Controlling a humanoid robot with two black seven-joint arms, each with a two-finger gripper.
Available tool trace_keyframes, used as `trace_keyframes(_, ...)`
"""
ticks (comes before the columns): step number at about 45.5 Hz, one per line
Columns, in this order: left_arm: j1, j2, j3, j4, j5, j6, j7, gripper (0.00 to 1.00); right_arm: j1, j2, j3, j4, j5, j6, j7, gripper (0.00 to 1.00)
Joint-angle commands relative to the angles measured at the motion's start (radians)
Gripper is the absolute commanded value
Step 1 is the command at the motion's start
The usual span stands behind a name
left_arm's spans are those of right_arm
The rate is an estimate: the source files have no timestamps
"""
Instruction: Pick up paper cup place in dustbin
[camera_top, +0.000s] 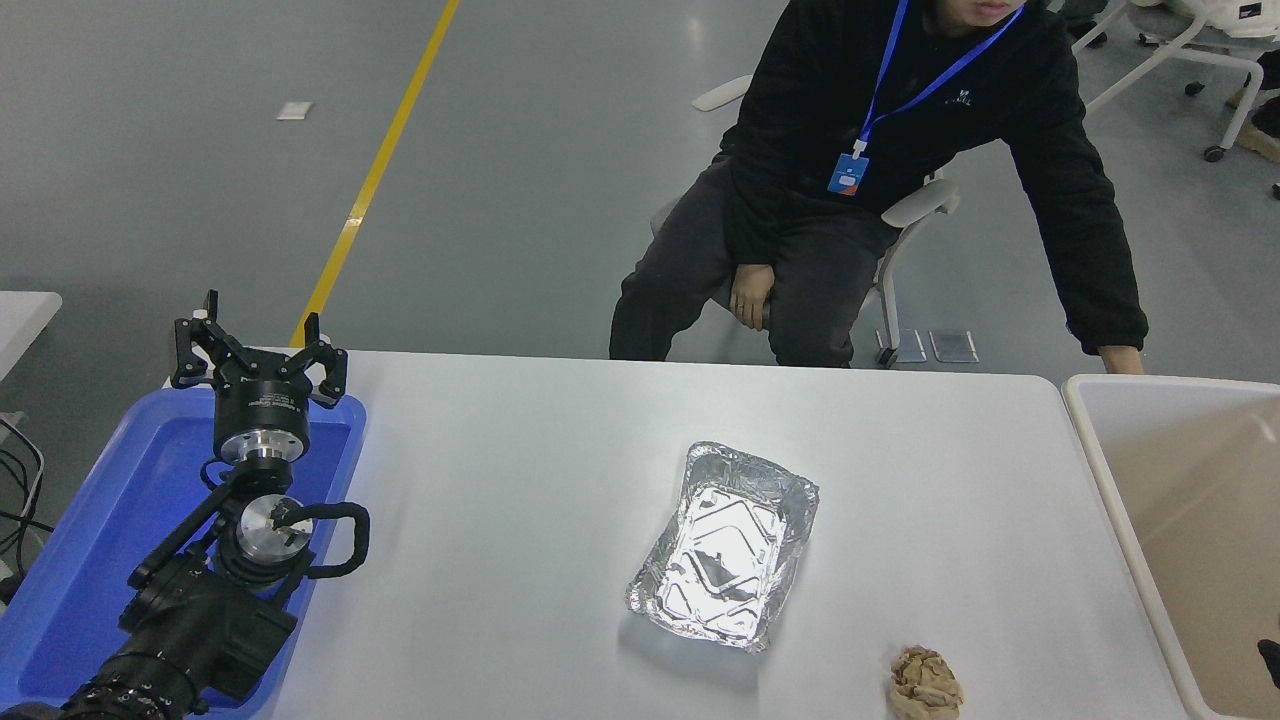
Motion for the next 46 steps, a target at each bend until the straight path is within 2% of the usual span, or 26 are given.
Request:
trace_keyframes(1, 0.0, 0.0, -0.001, 0.0, 0.0, 0.0, 0.0, 0.99, 0.0, 0.001, -0.001, 0.001, 0.0, 0.0, 0.0, 1.0)
trace_keyframes(34, 0.0, 0.0, -0.001, 0.0, 0.0, 0.0, 0.0, 0.99, 0.115, -0.018, 0.007, 0.005, 0.001, 0.012, 0.005, 1.0)
trace_keyframes(46, 0.0, 0.0, 0.001, 0.0, 0.0, 0.0, 0.0, 0.99, 0.221, -0.071, 0.019, 0.006, 0.003, 0.067, 0.005, 1.0)
